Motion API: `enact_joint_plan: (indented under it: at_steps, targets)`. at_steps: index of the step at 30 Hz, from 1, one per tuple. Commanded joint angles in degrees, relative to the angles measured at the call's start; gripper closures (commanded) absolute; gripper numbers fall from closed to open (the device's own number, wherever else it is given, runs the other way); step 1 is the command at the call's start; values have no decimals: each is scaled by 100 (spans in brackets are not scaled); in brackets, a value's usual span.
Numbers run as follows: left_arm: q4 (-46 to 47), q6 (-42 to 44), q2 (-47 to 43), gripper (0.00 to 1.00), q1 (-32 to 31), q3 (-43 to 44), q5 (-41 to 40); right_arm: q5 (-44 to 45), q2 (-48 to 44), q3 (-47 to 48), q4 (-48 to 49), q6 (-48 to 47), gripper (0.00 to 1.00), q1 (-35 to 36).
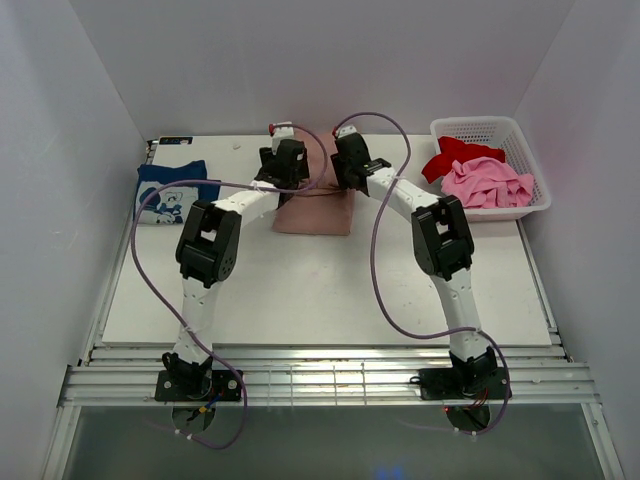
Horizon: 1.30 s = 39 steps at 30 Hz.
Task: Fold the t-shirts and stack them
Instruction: Fold the tshirt
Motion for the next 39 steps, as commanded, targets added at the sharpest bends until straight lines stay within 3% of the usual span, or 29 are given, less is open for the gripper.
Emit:
enact_joint_plan:
  at_steps: [1,5,7,8,9,10,11,17,23,30,39]
  targets:
    - [137,446,-915,18,43,584,-650,592,-1133,-187,527,-451,43,-38]
    - [135,-61,-1749,17,-53,-72,-337,7,-1952,-1179,853,-276,42,-38]
    - [206,-300,-2153,23,-159,-790,-151,-329,-2225,-1516,924,-4,44,-38]
    - [232,-535,-2225,32,-299,-1013,-72,-661,-2270,-1709,898,76,47,-29]
    - [276,-651,-2278,47,-370,-1224,25,-847,-2296,-1772,871,207,67,-29]
    - [285,-757,-2304,92,-440,-1591,104,-1023,-2288,-1824,854,278,82,-38]
    - [303,-975,-2296,100,-554,-1752,348,-1373,-2262,-1903,827,331,92,-29]
    - [619,-1522,-2033,100,-915,-2789,860,-2578,-1981,-2045,915,551,92,-29]
    - [716,-1803,-1637,100,-1021,-3098,993,-3221,-1524,-1887,968,726,92,-29]
    - [769,-1882,-1338,100,-1038,-3466,931,-3643,-1330,-1948,1205,902,92,-29]
    - [945,-2348,-1768,100,-1390,-4530,808,-4057,-953,-1799,1469,1104,92,-20]
